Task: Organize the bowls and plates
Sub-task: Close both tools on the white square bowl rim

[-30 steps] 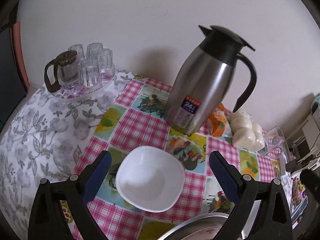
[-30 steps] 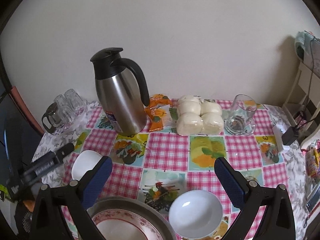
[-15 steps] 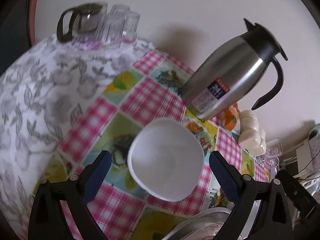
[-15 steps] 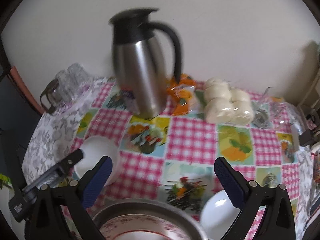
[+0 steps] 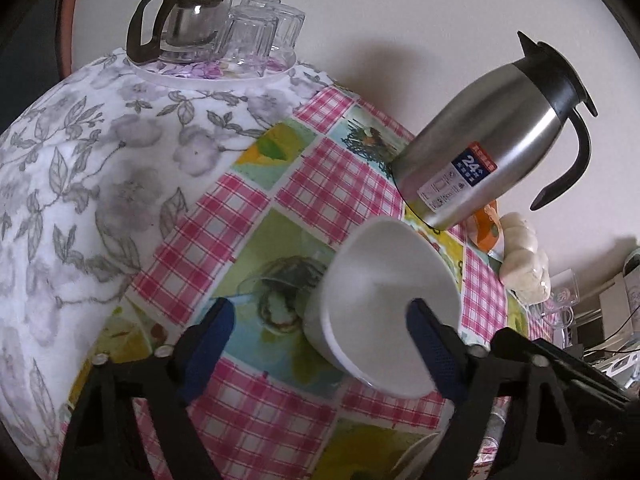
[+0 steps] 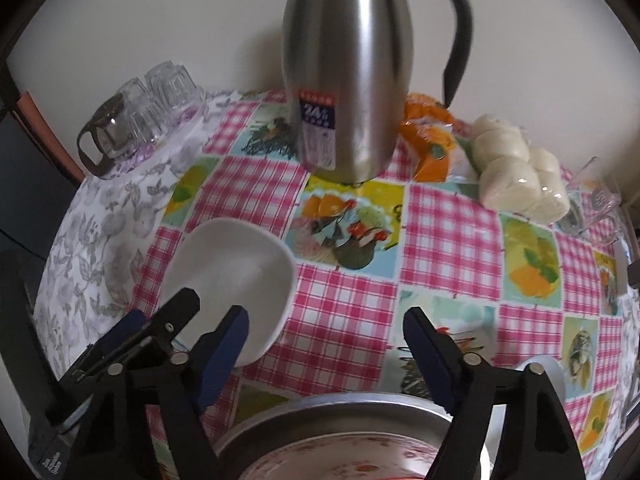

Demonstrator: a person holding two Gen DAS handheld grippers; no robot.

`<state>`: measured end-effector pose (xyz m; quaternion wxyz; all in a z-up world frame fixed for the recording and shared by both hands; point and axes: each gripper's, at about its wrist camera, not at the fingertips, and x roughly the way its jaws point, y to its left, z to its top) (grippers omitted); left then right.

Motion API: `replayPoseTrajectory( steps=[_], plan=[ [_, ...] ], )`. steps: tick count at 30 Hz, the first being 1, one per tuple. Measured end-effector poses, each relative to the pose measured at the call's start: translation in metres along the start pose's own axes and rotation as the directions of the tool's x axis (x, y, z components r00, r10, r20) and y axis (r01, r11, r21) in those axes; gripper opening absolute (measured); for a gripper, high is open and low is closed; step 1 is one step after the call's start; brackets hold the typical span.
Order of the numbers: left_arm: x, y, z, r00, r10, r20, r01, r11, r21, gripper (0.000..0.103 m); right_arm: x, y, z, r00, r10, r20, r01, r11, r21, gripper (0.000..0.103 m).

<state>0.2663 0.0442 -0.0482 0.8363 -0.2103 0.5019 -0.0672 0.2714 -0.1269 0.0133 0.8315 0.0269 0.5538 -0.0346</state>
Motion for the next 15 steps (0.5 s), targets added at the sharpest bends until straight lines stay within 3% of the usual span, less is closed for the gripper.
replayPoseTrajectory(
  steps=[5, 9, 12, 15],
  plan=[
    [0.005, 0.007, 0.004, 1.000, -0.018, 0.000, 0.018, 1.000, -0.014, 0.078, 0.017, 0.006, 0.000, 0.999, -0.010, -0.034, 0.011, 1.000, 0.016, 0.063],
    [0.010, 0.011, 0.006, 1.000, -0.018, -0.005, 0.018, 1.000, -0.016, 0.065, 0.032, 0.011, -0.001, 0.998, -0.014, -0.060, 0.015, 1.000, 0.017, 0.053],
    [0.013, 0.012, 0.007, 1.000, -0.021, -0.003, 0.021, 1.000, -0.012, 0.064, 0.039, 0.015, -0.001, 0.997, -0.005, -0.077, 0.007, 1.000, 0.018, 0.046],
    [0.015, 0.013, 0.008, 1.000, -0.024, -0.010, 0.023, 1.000, -0.005, 0.053, 0.047, 0.020, -0.002, 0.995, -0.011, -0.094, 0.012, 1.000, 0.012, 0.039]
  ],
)
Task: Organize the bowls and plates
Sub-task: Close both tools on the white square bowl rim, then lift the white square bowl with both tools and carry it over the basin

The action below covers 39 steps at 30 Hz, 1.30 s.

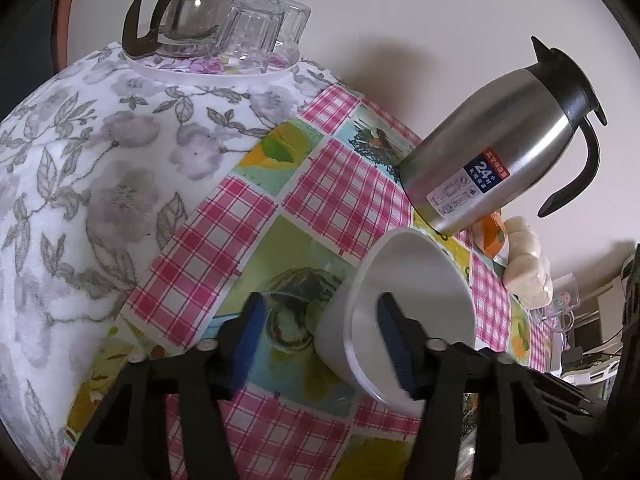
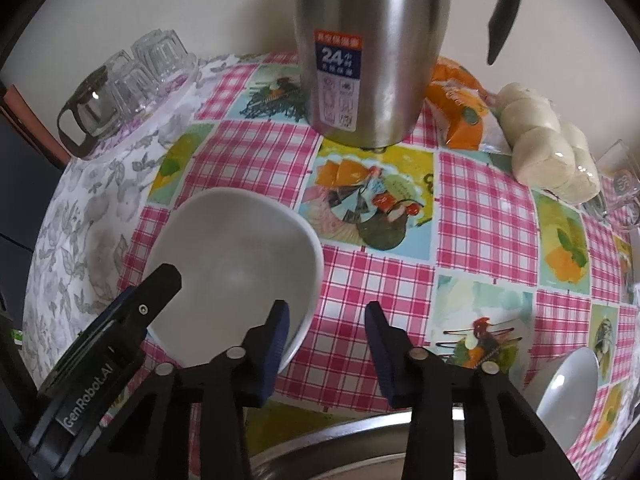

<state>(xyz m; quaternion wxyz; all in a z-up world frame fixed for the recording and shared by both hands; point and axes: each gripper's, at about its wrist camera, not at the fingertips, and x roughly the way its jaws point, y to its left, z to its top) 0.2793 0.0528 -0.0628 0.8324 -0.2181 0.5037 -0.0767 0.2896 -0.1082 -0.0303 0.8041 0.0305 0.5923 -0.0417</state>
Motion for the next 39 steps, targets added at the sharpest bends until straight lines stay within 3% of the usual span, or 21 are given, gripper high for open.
replayPoseTrajectory(
  steps=[8, 13, 18, 21, 22, 30, 39],
  plan=[
    [0.010, 0.001, -0.004, 1.000, -0.004, -0.030, 0.005, 1.000, 0.010, 0.038, 0.010, 0.009, 0.002, 1.000, -0.014, -0.026, 0.014, 1.000, -0.025, 0.025],
    [0.013, 0.001, -0.005, 0.999, -0.015, -0.042, 0.016, 1.000, 0.004, 0.037, 0.013, 0.016, 0.003, 0.999, -0.018, -0.037, 0.016, 0.999, -0.050, 0.016],
    [0.015, 0.002, -0.004, 0.999, -0.028, -0.040, 0.028, 1.000, -0.001, 0.036, 0.017, 0.016, 0.001, 0.999, -0.018, -0.037, 0.016, 0.999, -0.037, 0.016],
    [0.014, 0.002, -0.004, 0.997, -0.067, -0.038, 0.067, 0.998, 0.001, 0.020, 0.019, 0.018, 0.002, 0.999, -0.018, -0.046, 0.017, 0.999, -0.035, 0.017],
    [0.014, 0.001, -0.004, 0.997, -0.067, -0.038, 0.067, 0.998, 0.009, 0.019, 0.019, 0.018, 0.003, 0.999, -0.015, -0.047, 0.013, 0.999, -0.037, 0.016],
    [0.005, -0.004, -0.005, 0.996, -0.090, -0.020, 0.090, 0.995, 0.032, 0.018, 0.003, 0.018, 0.000, 1.000, -0.022, -0.002, 0.021, 0.999, -0.029, 0.016],
    [-0.041, -0.022, -0.006, 0.990, -0.128, 0.060, 0.124, 0.990, 0.070, 0.018, -0.043, 0.014, -0.011, 0.995, 0.003, 0.097, 0.000, 0.999, -0.032, 0.016]
  ],
)
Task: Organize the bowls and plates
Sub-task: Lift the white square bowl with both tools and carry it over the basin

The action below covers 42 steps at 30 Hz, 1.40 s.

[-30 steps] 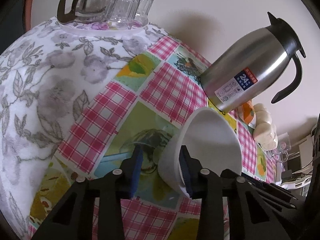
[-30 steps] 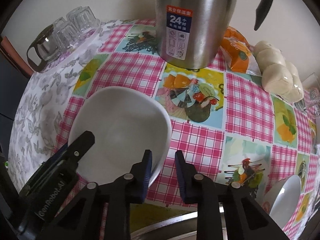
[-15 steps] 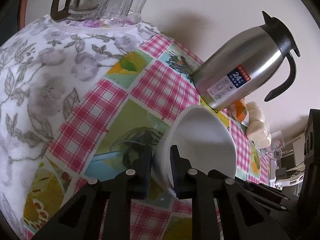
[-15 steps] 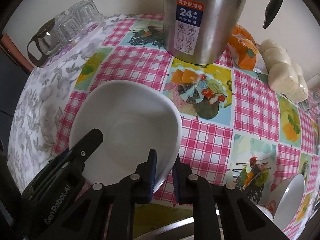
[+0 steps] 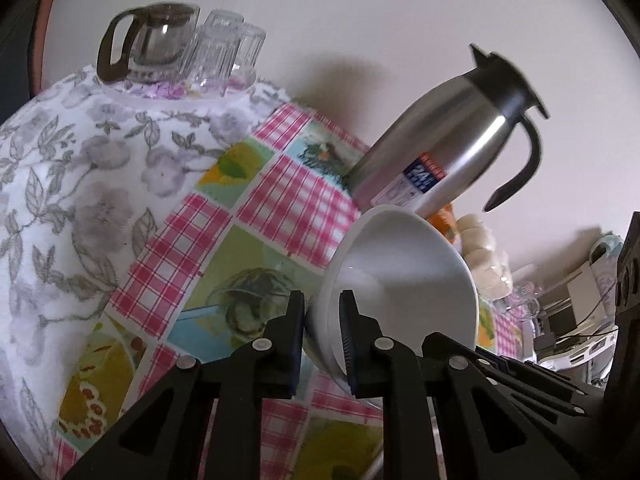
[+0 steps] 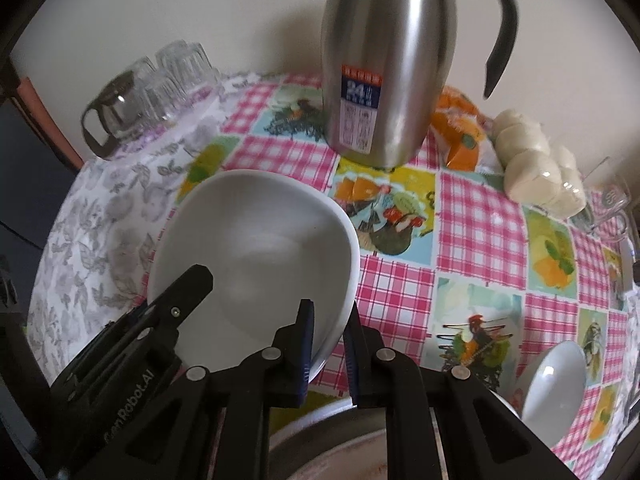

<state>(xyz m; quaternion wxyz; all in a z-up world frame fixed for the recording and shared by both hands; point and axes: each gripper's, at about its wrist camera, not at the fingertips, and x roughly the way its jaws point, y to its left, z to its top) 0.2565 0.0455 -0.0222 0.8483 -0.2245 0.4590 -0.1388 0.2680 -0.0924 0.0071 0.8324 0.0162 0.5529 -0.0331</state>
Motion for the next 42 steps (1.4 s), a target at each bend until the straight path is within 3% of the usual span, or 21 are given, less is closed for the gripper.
replayPoseTrajectory(
  steps=[10, 21, 31, 42],
  plan=[
    [-0.056, -0.044, -0.006, 0.997, 0.013, 0.080, -0.023, 0.993, 0.118, 0.018, -0.067, -0.009, -0.022, 0.991, 0.051, 0.121, -0.054, 0.998, 0.023, 0.016],
    [-0.096, -0.089, -0.036, 0.996, -0.004, 0.088, -0.014, 0.979, 0.205, 0.018, -0.136, -0.038, -0.070, 0.962, 0.081, 0.263, -0.108, 0.990, 0.091, 0.016],
    [-0.119, -0.122, -0.069, 0.994, 0.020, 0.107, -0.051, 0.954, 0.295, 0.018, -0.147, -0.072, -0.124, 0.931, 0.148, 0.333, -0.223, 0.954, 0.199, 0.016],
    [-0.118, -0.148, -0.106, 0.995, 0.053, 0.086, -0.081, 0.927, 0.365, 0.018, -0.158, -0.098, -0.164, 0.911, 0.130, 0.391, -0.239, 0.939, 0.245, 0.016]
  ],
)
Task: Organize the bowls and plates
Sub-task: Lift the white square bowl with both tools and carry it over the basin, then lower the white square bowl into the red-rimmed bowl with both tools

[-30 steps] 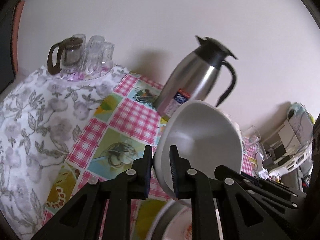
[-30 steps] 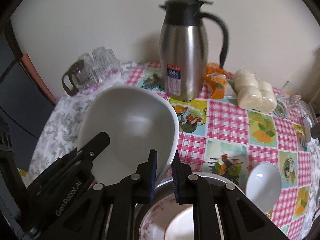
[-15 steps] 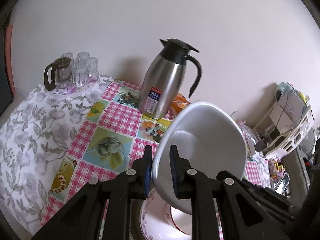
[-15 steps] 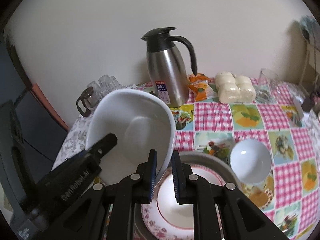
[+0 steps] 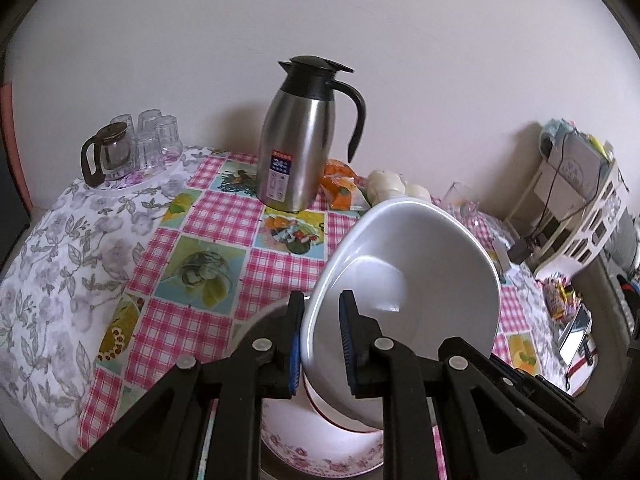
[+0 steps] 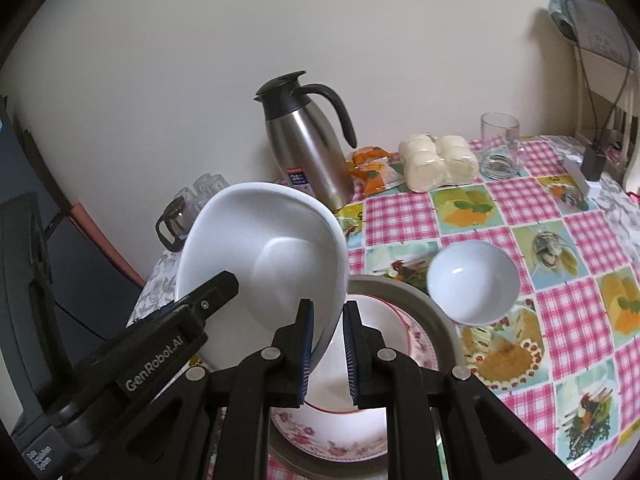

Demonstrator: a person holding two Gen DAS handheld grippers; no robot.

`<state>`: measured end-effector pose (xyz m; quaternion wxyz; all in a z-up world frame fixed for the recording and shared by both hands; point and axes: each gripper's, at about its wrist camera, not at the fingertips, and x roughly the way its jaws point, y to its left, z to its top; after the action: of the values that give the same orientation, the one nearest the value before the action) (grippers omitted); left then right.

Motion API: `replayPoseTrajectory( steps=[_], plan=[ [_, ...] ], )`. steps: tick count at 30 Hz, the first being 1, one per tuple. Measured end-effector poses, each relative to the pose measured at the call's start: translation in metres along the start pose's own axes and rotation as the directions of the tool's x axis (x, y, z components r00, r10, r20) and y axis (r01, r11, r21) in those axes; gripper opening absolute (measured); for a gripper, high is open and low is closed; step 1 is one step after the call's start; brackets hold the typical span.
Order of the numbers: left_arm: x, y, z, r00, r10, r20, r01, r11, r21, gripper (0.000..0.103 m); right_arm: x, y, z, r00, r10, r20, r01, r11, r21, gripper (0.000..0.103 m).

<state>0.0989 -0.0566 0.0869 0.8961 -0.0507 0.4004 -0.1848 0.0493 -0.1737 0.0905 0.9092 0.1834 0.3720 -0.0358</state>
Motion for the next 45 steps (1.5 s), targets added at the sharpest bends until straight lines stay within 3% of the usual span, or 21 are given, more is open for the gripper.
replayPoseTrajectory(
  steps=[25, 45],
  plan=[
    [-0.025, -0.043, -0.009, 1.000, 0.011, 0.028, -0.013, 0.997, 0.079, 0.018, -0.034, -0.039, -0.014, 0.997, 0.054, 0.052, -0.058, 0.995, 0.084, 0.017],
    [0.015, -0.029, -0.020, 0.992, 0.043, -0.123, -0.039, 0.999, 0.029, 0.018, -0.005, -0.043, -0.020, 0.999, 0.027, -0.024, -0.024, 0.994, 0.105, 0.018]
  ],
)
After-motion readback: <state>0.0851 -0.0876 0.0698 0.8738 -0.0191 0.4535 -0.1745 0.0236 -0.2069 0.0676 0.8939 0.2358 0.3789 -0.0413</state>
